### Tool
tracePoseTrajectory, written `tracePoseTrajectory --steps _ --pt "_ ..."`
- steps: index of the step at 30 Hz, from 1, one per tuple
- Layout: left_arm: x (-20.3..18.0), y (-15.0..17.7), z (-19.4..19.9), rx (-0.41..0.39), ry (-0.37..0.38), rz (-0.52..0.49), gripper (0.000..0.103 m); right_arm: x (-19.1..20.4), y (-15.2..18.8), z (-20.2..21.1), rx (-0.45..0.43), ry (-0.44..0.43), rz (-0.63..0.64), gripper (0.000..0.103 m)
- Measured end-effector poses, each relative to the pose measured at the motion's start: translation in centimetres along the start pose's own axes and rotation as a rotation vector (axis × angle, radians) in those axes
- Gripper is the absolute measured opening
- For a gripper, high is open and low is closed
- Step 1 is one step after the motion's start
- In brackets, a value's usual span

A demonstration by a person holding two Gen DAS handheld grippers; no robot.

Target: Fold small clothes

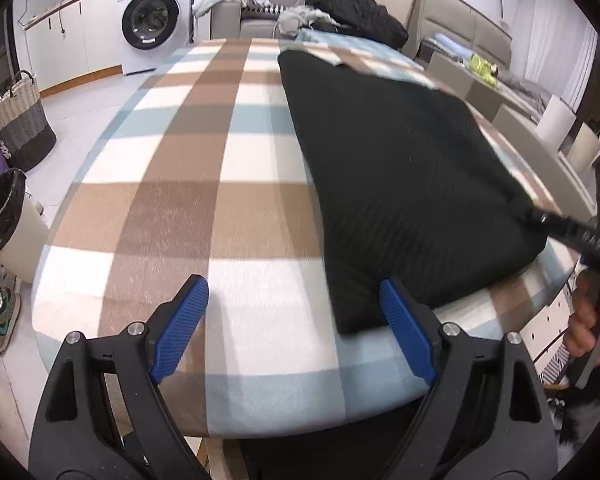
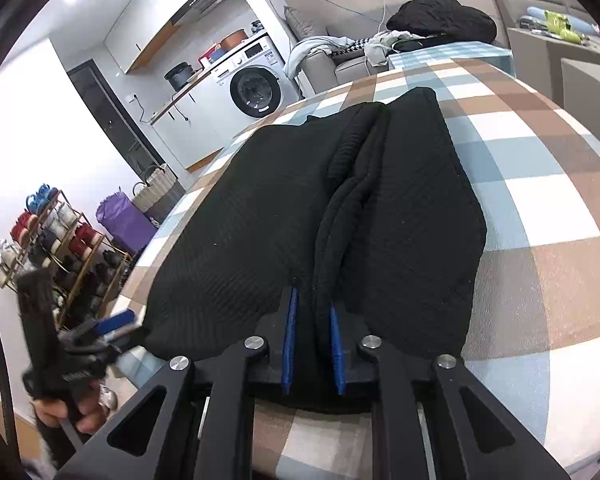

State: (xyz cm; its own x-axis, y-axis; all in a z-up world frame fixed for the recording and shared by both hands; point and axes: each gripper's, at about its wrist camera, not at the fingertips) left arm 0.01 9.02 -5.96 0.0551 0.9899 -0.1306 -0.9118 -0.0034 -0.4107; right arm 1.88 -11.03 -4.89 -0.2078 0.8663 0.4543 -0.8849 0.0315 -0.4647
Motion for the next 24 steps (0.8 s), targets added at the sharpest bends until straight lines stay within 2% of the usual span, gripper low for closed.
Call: tracePoseTrajectory --steps 3,5,9,10,12,13,18,22,23,24 --pt "-0.3 0.1 0.1 -0.004 -0.021 -0.023 0.086 0.4 0.5 0.3 -0.008 -0.002 0.019 0.025" --pt "-0.2 -0.1 0.1 -0.004 -0.011 -0.012 0.086 0.5 0.7 0.2 -0.001 0.022 0.043 0.025" --pt "-0.5 -0.8 0.8 -0.033 0.024 0.010 0.086 0.6 0.1 0.6 -0.013 0.012 0.026 0.029" --pt "-0.7 -1.0 0.9 -0.037 0.030 0.009 0.086 0.6 -0.4 0.7 -0.020 0.018 0.025 0.031" --pt "-1.5 -1.8 1.0 -0.047 0.038 0.002 0.086 0.6 -1.4 0.7 -0.023 0.016 0.018 0.043" --pt "-1.9 -2.3 0.8 -0.050 0.040 -0.004 0.086 0.5 -2.0 0.5 -0.031 0.023 0.013 0.044" --pt "-3.9 -4.5 -0.1 -0.060 0.031 -0.041 0.086 -0.6 -5.6 -2.1 0.049 0.033 -0.030 0.044" --pt "-4.8 -6.3 -1.2 -0.056 0.019 -0.055 0.086 -1.1 -7.7 -3.4 0.077 0.031 -0.038 0.044" --pt "-4.8 -6.6 -1.4 -0.052 0.019 -0.055 0.086 -1.2 -8.1 -3.7 0.079 0.033 -0.036 0.040" --pt "-4.8 -6.7 -1.5 -0.050 0.020 -0.054 0.086 -1.2 -8.4 -3.9 0.085 0.044 -0.034 0.029"
Point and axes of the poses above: each gripper's, at about its wrist camera, not at the fingertips, and z roughly against the way its jaws point, x to its left, y to its underside, and after that the axes turned 14 degrees about x, right-handed
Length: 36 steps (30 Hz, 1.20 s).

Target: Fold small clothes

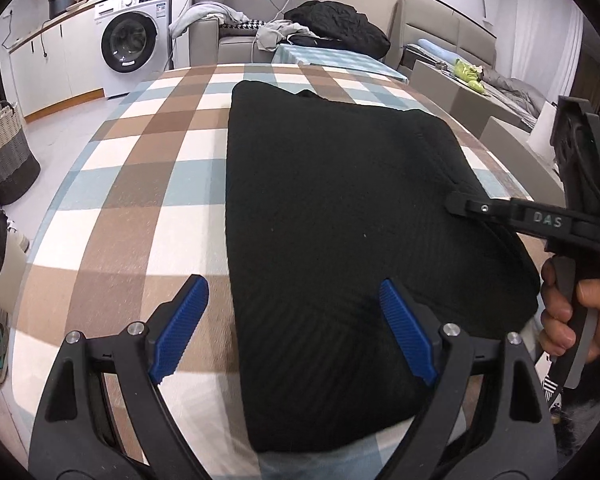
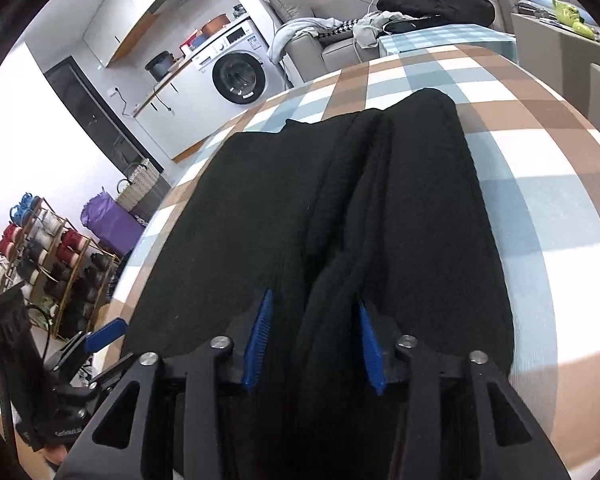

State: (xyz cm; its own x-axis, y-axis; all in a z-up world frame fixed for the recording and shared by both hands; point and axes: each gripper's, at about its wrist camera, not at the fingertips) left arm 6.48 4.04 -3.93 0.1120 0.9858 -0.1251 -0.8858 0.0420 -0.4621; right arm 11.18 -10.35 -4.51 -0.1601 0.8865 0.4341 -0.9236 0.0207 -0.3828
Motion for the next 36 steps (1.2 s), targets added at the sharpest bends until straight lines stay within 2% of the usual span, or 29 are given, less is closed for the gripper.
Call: tracePoseTrajectory --steps 2,3,6,8,10,12,14,17,22,25,26,28,30,31,32,35,36 --pt "0.1 -0.2 0.0 -0.002 0.012 0.002 0.086 0.5 -0.5 -0.1 0.002 -0.008 0.033 0.014" --pt "0.1 -0.1 0.1 -0.006 0.017 0.001 0.086 0.8 -0.6 0.2 -0.010 0.001 0.048 0.012" --pt "0.5 0.2 0.7 -0.021 0.022 0.008 0.086 2.8 -0.1 3.3 -0.131 0.027 0.146 0.010" --pt "0.8 0.4 1.0 -0.026 0.030 0.018 0.086 3.4 0.4 5.3 -0.193 0.047 0.162 0.010" --pt "1.0 0.4 1.1 -0.027 0.031 0.020 0.086 2.7 0.6 6.0 -0.219 0.108 0.142 0.010" --pt "1.1 0.4 0.8 -0.023 0.023 0.022 0.086 0.9 0.6 5.7 -0.201 0.148 0.079 0.010" --pt "1.2 0.4 0.4 -0.009 0.026 0.024 0.086 -1.3 0.4 4.3 -0.117 0.124 0.002 0.012" --pt "1.1 0.5 -0.2 0.009 0.025 0.020 0.086 -2.9 0.6 3.1 -0.062 0.108 -0.053 0.017" --pt "0.8 0.7 -0.7 0.022 0.028 0.014 0.086 -3.4 1.4 3.6 -0.050 0.047 -0.074 0.025" --pt "0.6 1.0 -0.9 0.032 0.039 0.010 0.086 -3.5 3.4 4.5 -0.050 -0.018 -0.056 0.028" --pt "0.5 1.0 -0.9 0.033 0.040 0.006 0.086 -3.3 4.0 4.6 -0.051 -0.023 -0.046 0.032" --pt "0.2 1.1 -1.1 0.035 0.037 -0.004 0.086 -3.0 5.4 4.7 -0.059 -0.035 -0.023 0.034" --pt "0.1 1.2 -1.1 0.038 0.040 -0.007 0.086 -3.1 6.1 4.6 -0.082 -0.031 -0.001 0.030" --pt "0.0 1.2 -1.1 0.038 0.040 -0.006 0.086 -3.0 6.1 4.7 -0.086 -0.040 -0.003 0.024" --pt "0.0 1.3 -0.9 0.036 0.040 -0.005 0.086 -2.7 6.2 5.2 -0.102 -0.068 0.007 0.012" --pt "0.1 1.4 -0.6 0.028 0.038 -0.002 0.086 -1.3 6.5 6.9 -0.171 -0.038 0.059 0.011" --pt "0.2 1.5 -0.6 0.027 0.036 0.002 0.086 -1.3 6.6 6.9 -0.163 -0.027 0.052 0.011"
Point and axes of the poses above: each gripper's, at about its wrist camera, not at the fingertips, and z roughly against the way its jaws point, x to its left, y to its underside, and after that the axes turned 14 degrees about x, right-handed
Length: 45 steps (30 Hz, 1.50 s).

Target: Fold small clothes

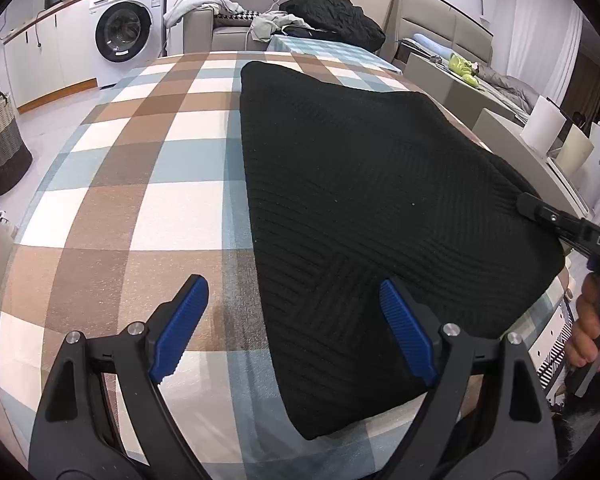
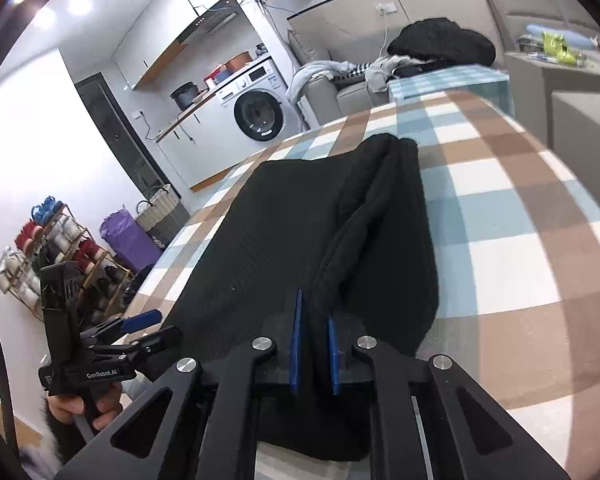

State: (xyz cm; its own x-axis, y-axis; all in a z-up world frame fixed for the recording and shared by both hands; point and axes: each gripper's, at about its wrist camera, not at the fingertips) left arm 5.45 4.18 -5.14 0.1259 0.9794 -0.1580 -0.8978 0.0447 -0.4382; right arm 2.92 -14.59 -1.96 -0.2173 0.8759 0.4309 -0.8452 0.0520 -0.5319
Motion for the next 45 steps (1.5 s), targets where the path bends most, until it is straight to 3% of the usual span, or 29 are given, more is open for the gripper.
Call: tracePoseTrajectory --steps 3,8,14,16,17,21,25,27,29,32,37,43,44,45 --pt "0.1 0.0 -0.1 0.005 0.001 0.004 0.086 -0.9 0.4 -1.3 0.065 0.054 -0.049 0.013" --pt "-0.1 0.5 0.5 -0.020 -0.003 -0.007 0.086 -1.8 1.2 -0.5 0.057 -0.002 -0.097 0.024" --pt "-0.7 0.9 1.1 -0.062 0.007 -0.028 0.086 -2.1 1.9 -0.9 0.041 -0.006 -0.082 0.024" --pt "-0.8 1.1 1.1 -0.066 0.008 -0.031 0.086 -1.8 1.9 -0.8 0.038 -0.004 -0.069 0.018" --pt "-0.8 1.1 1.1 -0.067 0.006 -0.034 0.086 -1.6 1.8 -0.6 0.035 -0.015 -0.061 0.010" --pt "-0.7 1.2 1.0 -0.064 0.005 -0.033 0.086 -0.5 1.7 0.8 0.005 -0.059 -0.050 0.009" --pt "-0.8 1.3 0.9 -0.060 -0.001 -0.036 0.086 -1.1 1.8 -0.8 0.064 0.084 -0.079 0.010" --pt "-0.7 1.4 0.9 -0.057 -0.007 -0.036 0.086 -1.4 1.7 -0.7 0.049 0.074 -0.098 0.021" --pt "-0.6 1.3 0.8 -0.056 -0.008 -0.031 0.086 -1.4 1.2 -0.3 0.031 0.088 -0.096 0.034" --pt "-0.5 1.3 0.6 -0.049 0.002 -0.021 0.086 -1.8 -0.7 -0.2 -0.003 0.100 -0.112 0.040" --pt "0.0 1.2 0.5 -0.055 0.001 0.002 0.086 -3.1 -6.0 -3.0 0.048 0.078 -0.161 0.042" --pt "0.5 1.1 0.2 -0.054 0.023 0.024 0.086 -3.7 -9.1 -6.1 0.123 0.088 -0.171 0.043" --pt "0.5 1.1 0.2 -0.056 0.024 0.026 0.086 -3.6 -9.2 -6.3 0.131 0.098 -0.168 0.041" --pt "0.5 1.1 0.2 -0.056 0.025 0.026 0.086 -3.4 -9.4 -6.5 0.141 0.109 -0.156 0.030"
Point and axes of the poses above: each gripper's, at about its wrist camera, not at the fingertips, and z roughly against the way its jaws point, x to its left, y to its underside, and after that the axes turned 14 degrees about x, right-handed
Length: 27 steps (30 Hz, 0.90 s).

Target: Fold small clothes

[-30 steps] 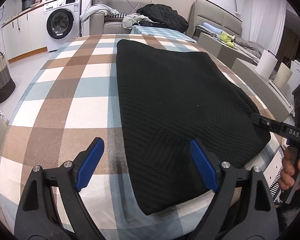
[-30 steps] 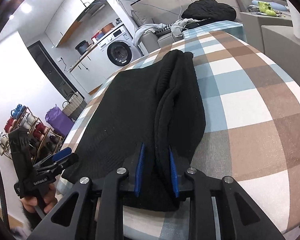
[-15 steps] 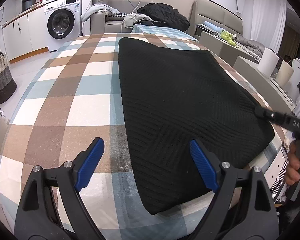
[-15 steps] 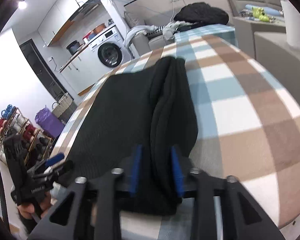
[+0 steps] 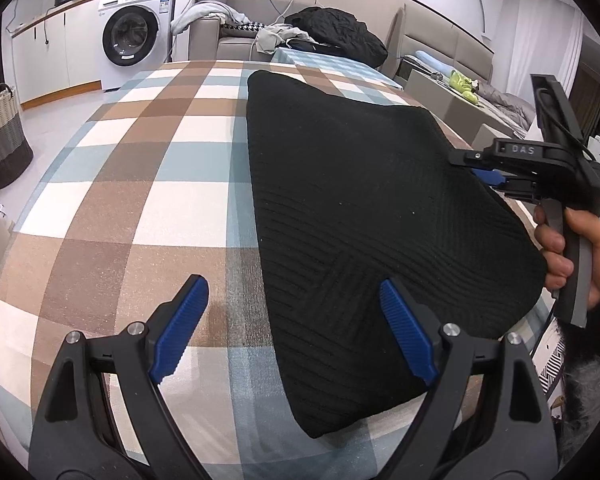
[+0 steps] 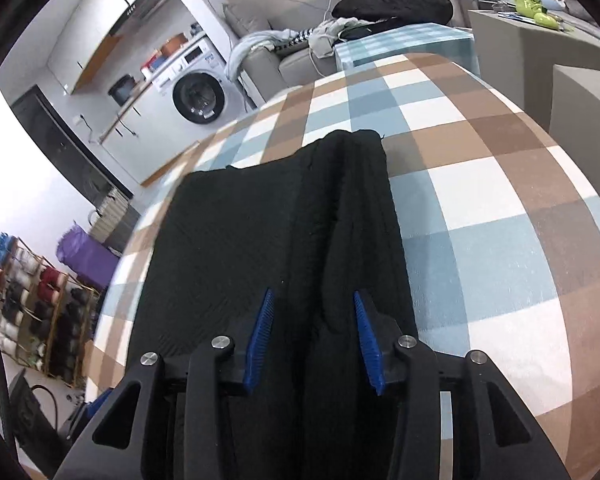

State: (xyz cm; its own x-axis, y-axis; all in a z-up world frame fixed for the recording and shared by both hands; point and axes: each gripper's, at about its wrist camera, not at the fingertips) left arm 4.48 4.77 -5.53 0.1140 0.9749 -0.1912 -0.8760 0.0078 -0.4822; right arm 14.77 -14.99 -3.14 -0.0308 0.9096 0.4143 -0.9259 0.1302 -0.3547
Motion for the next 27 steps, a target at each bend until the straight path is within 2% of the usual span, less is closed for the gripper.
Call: tracePoseTrajectory --steps 2,3,4,6,8,10,11,13,14,15,18,20,23,26,27 --pt "0.0 0.0 0.1 -0.002 0.002 0.001 0.086 0.9 0.0 0.4 -0.023 0.000 0.062 0.012" --pt "0.0 0.0 0.1 -0.006 0.003 0.002 0.086 1.5 0.1 1.1 -0.064 -0.005 0.105 0.009" --pt "0.0 0.0 0.2 -0.007 0.003 0.002 0.086 2.2 0.2 1.9 -0.110 -0.014 0.150 0.009" --pt "0.0 0.0 0.3 -0.014 0.000 0.007 0.086 2.7 0.0 2.6 -0.145 0.021 0.163 0.008" --pt "0.1 0.0 0.4 -0.017 -0.001 0.010 0.086 2.3 -0.5 2.2 -0.132 0.060 0.141 0.008" --pt "0.1 0.0 0.4 -0.016 -0.006 0.011 0.086 1.5 -0.7 1.6 -0.118 0.159 0.090 0.008" --pt "0.1 0.1 0.3 -0.015 -0.007 0.011 0.086 1.0 -0.6 1.4 -0.103 0.170 0.067 0.009" --pt "0.2 0.1 0.2 -0.008 -0.007 0.010 0.086 -0.4 0.1 1.5 -0.051 0.074 0.026 0.014" --pt "0.1 0.1 0.2 -0.006 -0.007 0.009 0.086 -1.2 1.2 2.0 -0.052 -0.016 0.006 0.019" --pt "0.1 0.1 0.1 -0.003 -0.007 0.007 0.086 -1.5 2.0 2.3 -0.052 -0.049 0.001 0.026" --pt "0.1 0.0 -0.1 0.003 -0.002 0.003 0.086 -1.9 5.6 3.3 -0.050 -0.110 0.026 0.038" --pt "0.2 -0.1 -0.2 0.003 -0.001 0.003 0.086 -2.0 7.9 3.9 -0.043 -0.151 0.033 0.039" --pt "0.2 -0.1 -0.2 0.008 0.004 0.008 0.086 -1.4 10.3 4.0 -0.030 -0.119 0.058 0.040" --pt "0.2 0.2 0.0 0.007 0.004 0.001 0.086 -1.0 12.3 4.3 -0.068 -0.092 0.078 0.039" --pt "0.1 0.3 0.1 0.007 0.002 -0.002 0.086 -0.7 12.7 4.5 -0.081 -0.080 0.088 0.028"
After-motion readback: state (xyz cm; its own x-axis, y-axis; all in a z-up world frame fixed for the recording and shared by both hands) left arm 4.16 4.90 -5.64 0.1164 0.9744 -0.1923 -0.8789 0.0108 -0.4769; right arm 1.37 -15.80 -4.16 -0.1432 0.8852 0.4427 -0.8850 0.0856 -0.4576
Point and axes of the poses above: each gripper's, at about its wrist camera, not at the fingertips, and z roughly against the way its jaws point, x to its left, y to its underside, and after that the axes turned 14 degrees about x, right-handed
